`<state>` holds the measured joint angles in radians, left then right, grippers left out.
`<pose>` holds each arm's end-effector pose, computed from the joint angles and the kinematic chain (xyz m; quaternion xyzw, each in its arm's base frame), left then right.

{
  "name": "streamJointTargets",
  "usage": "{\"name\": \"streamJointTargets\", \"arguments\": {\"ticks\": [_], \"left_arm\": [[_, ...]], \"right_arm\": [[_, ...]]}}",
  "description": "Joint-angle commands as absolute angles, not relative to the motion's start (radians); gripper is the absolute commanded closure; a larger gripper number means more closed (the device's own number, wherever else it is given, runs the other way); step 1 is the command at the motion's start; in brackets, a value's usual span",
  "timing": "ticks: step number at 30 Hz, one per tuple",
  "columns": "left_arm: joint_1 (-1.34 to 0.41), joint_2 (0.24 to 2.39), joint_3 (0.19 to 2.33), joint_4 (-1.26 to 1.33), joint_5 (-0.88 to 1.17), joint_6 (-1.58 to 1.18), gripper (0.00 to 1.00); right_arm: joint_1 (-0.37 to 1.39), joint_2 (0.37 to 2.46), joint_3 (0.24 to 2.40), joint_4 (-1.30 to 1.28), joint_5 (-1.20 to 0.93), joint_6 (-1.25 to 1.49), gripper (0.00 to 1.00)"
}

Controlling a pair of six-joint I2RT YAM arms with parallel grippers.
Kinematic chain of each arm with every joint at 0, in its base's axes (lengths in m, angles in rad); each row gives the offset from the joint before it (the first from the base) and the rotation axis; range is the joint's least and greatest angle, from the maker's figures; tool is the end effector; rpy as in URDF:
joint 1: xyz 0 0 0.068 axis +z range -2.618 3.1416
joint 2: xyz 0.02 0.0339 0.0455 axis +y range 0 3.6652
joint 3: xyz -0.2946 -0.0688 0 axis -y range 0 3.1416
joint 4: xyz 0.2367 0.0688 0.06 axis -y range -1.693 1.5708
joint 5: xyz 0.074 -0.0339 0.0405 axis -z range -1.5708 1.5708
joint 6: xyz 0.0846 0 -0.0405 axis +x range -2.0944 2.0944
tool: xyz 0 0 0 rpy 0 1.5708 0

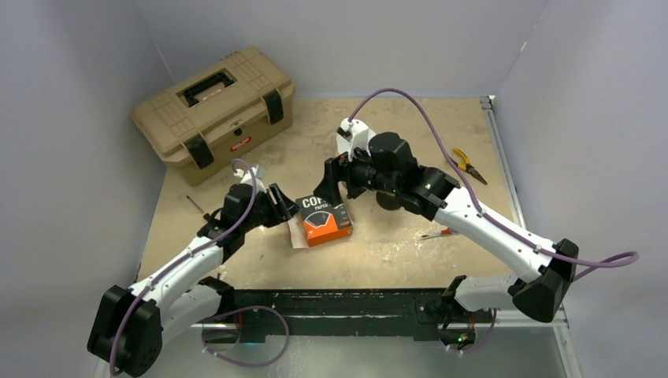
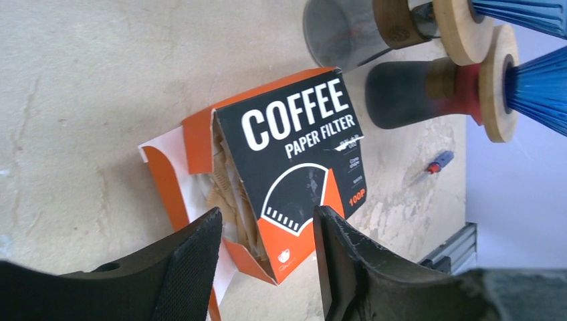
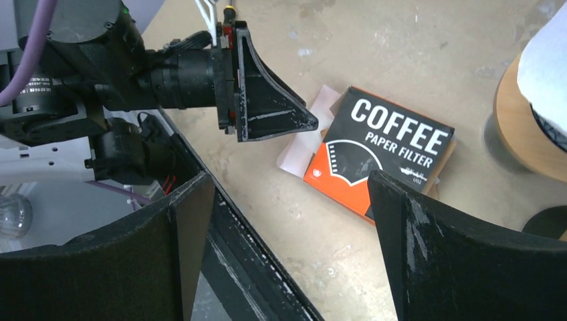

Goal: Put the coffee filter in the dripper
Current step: Move the coffee filter holder to the center of the board, then pick up the coffee filter from the coffee filter holder.

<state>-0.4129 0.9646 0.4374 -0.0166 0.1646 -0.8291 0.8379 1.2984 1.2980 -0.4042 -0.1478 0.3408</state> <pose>0.1975 -0.1016 0.2069 -0.1398 0.8577 -0.3431 0.3565 0.2064 0.2480 0.3951 -0.2442 0.7969 0.3564 0.4222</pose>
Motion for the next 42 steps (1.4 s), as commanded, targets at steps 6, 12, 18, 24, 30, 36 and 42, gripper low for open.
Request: {"name": "streamJointTargets", "arguments": {"ticks": [6, 12, 18, 24, 30, 36, 42], "left_arm": [[-0.414, 1.077, 0.336, 0.316, 0.292, -0.94, 0.56], [-0.416, 1.155, 0.316, 0.384, 0.288, -0.953, 0.51], [-0.422, 1.21, 0.298, 0.496, 0.295, -0.997, 0.58], [-0.428, 1.252, 0.291, 0.569, 0.3, -1.022, 0.68], [-0.431, 1.301, 0.284, 0.633, 0.307, -1.042, 0.71], [-0.434, 1.382, 0.263, 0.717, 0.294, -1.064, 0.7], [-0.442, 1.439, 0.254, 0.822, 0.313, -1.091, 0.72]], "right_arm": [[0.852, 1.253, 1.25, -0.362, -0.082, 0.376, 0.17], [0.853, 1.246, 1.25, -0.366, -0.071, 0.374, 0.17], [0.853, 1.251, 1.246, -0.365, -0.072, 0.374, 0.18], [0.853, 1.253, 1.25, -0.365, -0.069, 0.371, 0.19], [0.853, 1.253, 1.244, -0.37, -0.063, 0.37, 0.19], [0.853, 1.255, 1.257, -0.367, -0.058, 0.37, 0.19], [0.853, 1.262, 1.259, -0.366, -0.058, 0.368, 0.19]]}}
